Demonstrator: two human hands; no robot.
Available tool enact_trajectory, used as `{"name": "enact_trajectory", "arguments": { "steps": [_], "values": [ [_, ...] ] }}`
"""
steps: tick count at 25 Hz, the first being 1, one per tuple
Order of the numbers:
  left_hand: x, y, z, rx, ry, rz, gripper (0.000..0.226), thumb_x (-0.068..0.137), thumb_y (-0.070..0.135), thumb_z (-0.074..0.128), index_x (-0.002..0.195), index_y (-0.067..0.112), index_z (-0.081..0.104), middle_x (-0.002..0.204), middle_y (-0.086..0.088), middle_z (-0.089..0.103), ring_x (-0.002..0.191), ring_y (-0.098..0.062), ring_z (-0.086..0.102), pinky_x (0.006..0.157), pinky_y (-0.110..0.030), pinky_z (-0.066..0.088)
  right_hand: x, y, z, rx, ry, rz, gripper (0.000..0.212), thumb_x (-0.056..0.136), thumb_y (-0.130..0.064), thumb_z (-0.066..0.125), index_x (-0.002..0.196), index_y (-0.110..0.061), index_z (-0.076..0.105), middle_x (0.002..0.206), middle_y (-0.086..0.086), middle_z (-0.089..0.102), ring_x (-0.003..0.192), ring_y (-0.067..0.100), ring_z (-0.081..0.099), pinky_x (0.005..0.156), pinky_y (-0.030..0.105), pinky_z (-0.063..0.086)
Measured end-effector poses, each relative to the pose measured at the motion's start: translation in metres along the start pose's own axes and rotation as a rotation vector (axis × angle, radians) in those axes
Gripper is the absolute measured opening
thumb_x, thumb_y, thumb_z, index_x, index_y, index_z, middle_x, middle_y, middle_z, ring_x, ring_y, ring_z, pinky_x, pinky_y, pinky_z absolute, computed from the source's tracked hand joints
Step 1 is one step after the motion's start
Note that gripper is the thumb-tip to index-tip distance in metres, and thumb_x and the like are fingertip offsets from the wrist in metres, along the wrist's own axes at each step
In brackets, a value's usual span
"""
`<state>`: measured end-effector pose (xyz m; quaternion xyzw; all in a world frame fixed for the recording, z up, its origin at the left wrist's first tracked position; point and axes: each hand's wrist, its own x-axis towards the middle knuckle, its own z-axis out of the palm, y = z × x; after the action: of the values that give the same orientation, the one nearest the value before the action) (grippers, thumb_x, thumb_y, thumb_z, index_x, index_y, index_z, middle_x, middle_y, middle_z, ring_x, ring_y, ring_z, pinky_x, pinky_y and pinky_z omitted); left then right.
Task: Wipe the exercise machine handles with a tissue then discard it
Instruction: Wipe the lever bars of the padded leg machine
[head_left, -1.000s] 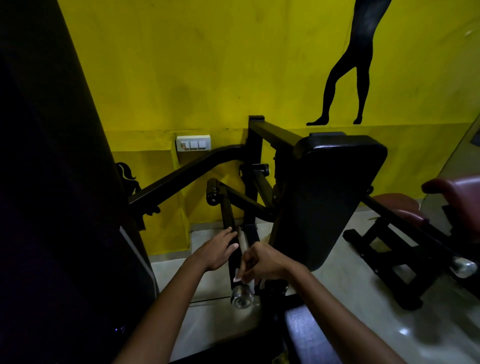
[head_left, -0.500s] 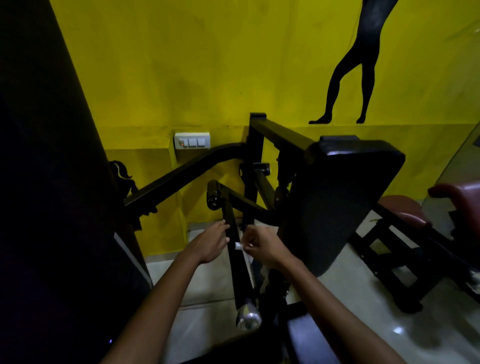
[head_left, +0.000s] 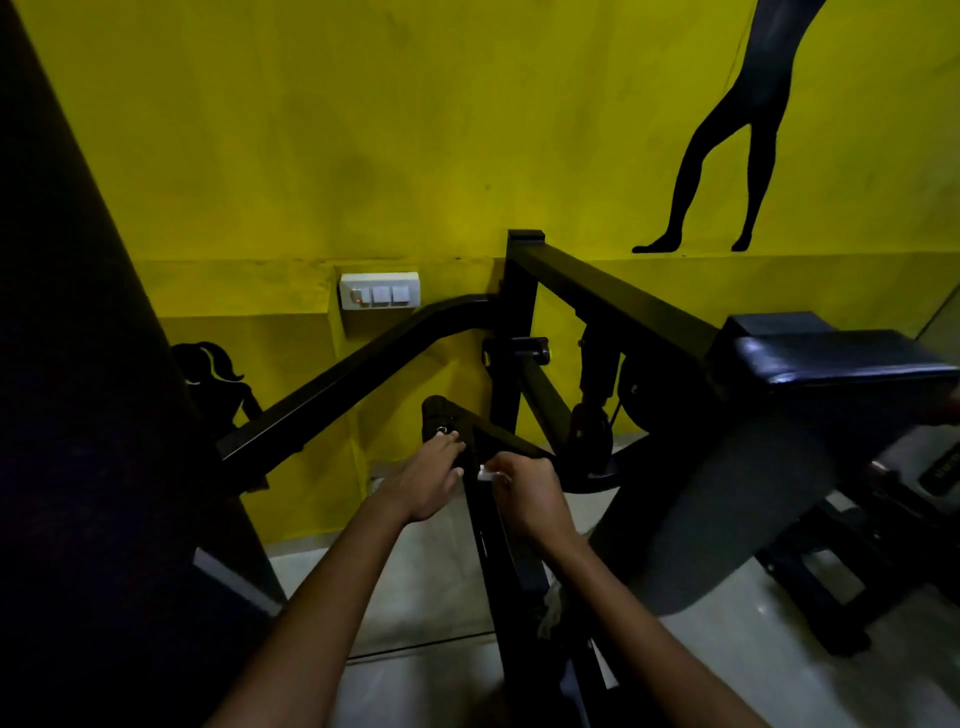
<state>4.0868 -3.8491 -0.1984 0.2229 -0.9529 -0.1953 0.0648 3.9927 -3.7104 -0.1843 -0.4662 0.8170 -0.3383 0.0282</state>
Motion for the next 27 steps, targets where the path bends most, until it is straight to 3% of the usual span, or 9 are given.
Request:
{"name": "enact_trajectory", "arguments": {
  "steps": [6, 10, 16, 19, 22, 27],
  "values": [
    [0.045, -0.027, 0.008, 0.059, -0.038, 0.026, 0.046, 0.103, 0.021, 0.034, 0.147, 0.008, 0.029, 0.158, -0.007, 0.016, 0.147, -0.021, 0.007, 0.119, -0.037, 0.015, 0.045, 0.012, 0.030, -0.098, 0.034, -0.014, 0.024, 0.090, -0.006, 0.053, 0.108, -0.010, 0.069, 0.102, 0.011, 0.071, 0.094, 0.025, 0.066, 0.075, 0.033, 0.054],
    [0.054, -0.041, 0.017, 0.057, -0.031, 0.052, 0.045, 0.103, 0.021, 0.032, 0.147, 0.009, 0.030, 0.158, -0.007, 0.019, 0.147, -0.021, 0.008, 0.117, -0.033, 0.015, 0.061, 0.017, 0.049, -0.192, 0.001, -0.082, 0.026, 0.090, -0.007, 0.052, 0.110, -0.010, 0.068, 0.105, 0.010, 0.070, 0.096, 0.025, 0.065, 0.076, 0.033, 0.054],
    [0.052, -0.046, 0.019, 0.013, -0.006, 0.080, 0.045, 0.104, 0.024, 0.031, 0.147, 0.010, 0.030, 0.158, -0.005, 0.019, 0.147, -0.018, 0.005, 0.115, -0.026, 0.012, 0.060, 0.021, 0.064, -0.317, -0.075, -0.171, 0.023, 0.095, -0.013, 0.049, 0.106, -0.011, 0.070, 0.100, 0.010, 0.069, 0.088, 0.025, 0.066, 0.067, 0.030, 0.049],
    [0.050, -0.044, 0.021, 0.015, -0.004, 0.076, 0.045, 0.104, 0.024, 0.032, 0.148, 0.014, 0.031, 0.158, -0.004, 0.019, 0.148, -0.019, 0.004, 0.115, -0.031, 0.016, 0.051, 0.023, 0.061, -0.327, -0.061, -0.198, 0.025, 0.098, -0.014, 0.045, 0.110, -0.011, 0.066, 0.094, 0.011, 0.070, 0.082, 0.026, 0.066, 0.064, 0.031, 0.049],
    [0.044, -0.044, 0.025, 0.031, -0.012, 0.074, 0.046, 0.104, 0.027, 0.032, 0.148, 0.019, 0.029, 0.159, -0.002, 0.017, 0.148, -0.020, 0.001, 0.115, -0.038, 0.021, 0.035, 0.025, 0.059, -0.312, -0.033, -0.241, 0.021, 0.089, -0.005, 0.056, 0.108, -0.008, 0.065, 0.083, 0.016, 0.069, 0.070, 0.032, 0.066, 0.054, 0.034, 0.051],
    [0.036, -0.033, 0.033, 0.046, -0.028, 0.089, 0.047, 0.103, 0.030, 0.032, 0.149, 0.022, 0.027, 0.159, -0.001, 0.016, 0.148, -0.022, -0.003, 0.118, -0.042, 0.003, 0.014, 0.031, 0.057, -0.276, -0.019, -0.266, 0.021, 0.086, -0.004, 0.059, 0.105, -0.011, 0.065, 0.086, 0.016, 0.069, 0.067, 0.032, 0.066, 0.052, 0.032, 0.052]
  ]
}}
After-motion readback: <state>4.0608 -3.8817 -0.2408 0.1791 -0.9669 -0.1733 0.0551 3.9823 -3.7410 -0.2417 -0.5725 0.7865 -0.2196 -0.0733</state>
